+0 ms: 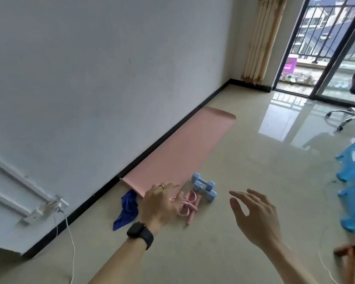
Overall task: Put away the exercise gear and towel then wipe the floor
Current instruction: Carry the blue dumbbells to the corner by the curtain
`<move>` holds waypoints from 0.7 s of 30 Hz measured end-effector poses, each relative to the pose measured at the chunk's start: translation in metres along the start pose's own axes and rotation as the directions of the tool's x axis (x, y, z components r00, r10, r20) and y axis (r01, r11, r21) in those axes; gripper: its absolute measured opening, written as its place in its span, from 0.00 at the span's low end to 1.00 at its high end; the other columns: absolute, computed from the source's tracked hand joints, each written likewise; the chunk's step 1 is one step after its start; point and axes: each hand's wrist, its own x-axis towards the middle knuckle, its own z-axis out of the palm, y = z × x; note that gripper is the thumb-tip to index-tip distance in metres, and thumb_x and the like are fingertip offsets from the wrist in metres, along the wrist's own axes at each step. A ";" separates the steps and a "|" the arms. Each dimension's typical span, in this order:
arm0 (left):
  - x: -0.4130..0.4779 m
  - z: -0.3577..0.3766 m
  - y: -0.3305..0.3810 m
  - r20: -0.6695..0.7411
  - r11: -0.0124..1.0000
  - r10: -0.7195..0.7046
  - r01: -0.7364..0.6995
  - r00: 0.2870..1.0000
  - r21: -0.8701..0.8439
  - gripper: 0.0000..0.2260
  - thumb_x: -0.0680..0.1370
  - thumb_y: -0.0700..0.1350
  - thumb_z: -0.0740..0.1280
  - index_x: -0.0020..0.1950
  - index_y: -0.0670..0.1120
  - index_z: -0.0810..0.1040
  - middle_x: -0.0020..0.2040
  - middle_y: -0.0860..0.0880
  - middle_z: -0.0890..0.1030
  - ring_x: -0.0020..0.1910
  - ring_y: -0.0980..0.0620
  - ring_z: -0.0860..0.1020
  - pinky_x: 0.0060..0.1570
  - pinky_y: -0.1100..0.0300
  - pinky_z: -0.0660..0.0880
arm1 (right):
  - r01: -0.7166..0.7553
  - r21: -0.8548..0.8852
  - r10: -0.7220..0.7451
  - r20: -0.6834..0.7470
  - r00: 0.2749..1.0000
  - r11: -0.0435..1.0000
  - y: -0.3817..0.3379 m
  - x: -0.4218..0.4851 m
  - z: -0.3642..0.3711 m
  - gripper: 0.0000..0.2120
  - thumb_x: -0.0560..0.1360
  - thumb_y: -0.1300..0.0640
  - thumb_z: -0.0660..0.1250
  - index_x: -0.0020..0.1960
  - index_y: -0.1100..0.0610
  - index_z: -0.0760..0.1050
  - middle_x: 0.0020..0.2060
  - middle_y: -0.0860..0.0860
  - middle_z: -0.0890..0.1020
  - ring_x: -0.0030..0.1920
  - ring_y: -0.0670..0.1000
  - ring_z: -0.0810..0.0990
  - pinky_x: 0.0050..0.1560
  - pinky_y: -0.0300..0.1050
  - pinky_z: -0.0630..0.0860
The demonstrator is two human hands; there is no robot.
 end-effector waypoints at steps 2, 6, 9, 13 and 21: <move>0.008 0.016 -0.001 0.047 0.999 -0.032 0.032 0.998 -0.009 0.16 0.77 0.59 0.64 0.62 0.57 0.79 0.55 0.55 0.83 0.53 0.51 0.78 0.54 0.55 0.74 | -0.031 -0.036 0.033 0.060 0.998 0.999 0.007 0.010 0.010 0.20 0.76 0.37 0.54 0.57 0.39 0.81 0.52 0.37 0.84 0.64 0.50 0.77 0.59 0.52 0.74; 0.033 0.052 -0.014 0.129 0.999 -0.053 0.054 0.990 -0.001 0.12 0.76 0.57 0.65 0.58 0.59 0.79 0.51 0.57 0.83 0.49 0.50 0.79 0.49 0.56 0.75 | -0.074 -0.101 0.089 0.150 0.985 0.992 0.028 0.040 0.050 0.20 0.75 0.37 0.54 0.56 0.39 0.82 0.50 0.40 0.85 0.64 0.51 0.77 0.60 0.52 0.71; 0.065 0.079 -0.024 0.178 0.998 -0.067 0.064 0.982 0.021 0.13 0.76 0.56 0.63 0.59 0.59 0.79 0.52 0.56 0.83 0.50 0.50 0.79 0.49 0.56 0.74 | -0.094 -0.136 0.125 0.244 0.962 0.986 0.045 0.073 0.075 0.14 0.79 0.42 0.60 0.60 0.39 0.80 0.54 0.42 0.84 0.67 0.50 0.74 0.64 0.51 0.67; 0.123 0.112 -0.036 0.260 0.991 -0.133 0.136 0.956 0.008 0.16 0.75 0.57 0.59 0.60 0.60 0.78 0.52 0.56 0.83 0.52 0.49 0.78 0.50 0.56 0.74 | -0.086 -0.160 0.136 0.332 0.933 0.983 0.055 0.135 0.094 0.15 0.80 0.43 0.60 0.64 0.39 0.77 0.59 0.41 0.82 0.70 0.48 0.70 0.66 0.47 0.64; 0.254 0.149 -0.049 0.355 0.972 -0.225 0.233 0.908 0.020 0.14 0.78 0.55 0.62 0.62 0.58 0.77 0.59 0.55 0.82 0.60 0.48 0.76 0.56 0.55 0.72 | -0.081 -0.235 0.179 0.437 0.881 0.969 0.061 0.260 0.127 0.17 0.81 0.44 0.57 0.67 0.41 0.74 0.60 0.42 0.81 0.71 0.48 0.67 0.68 0.47 0.62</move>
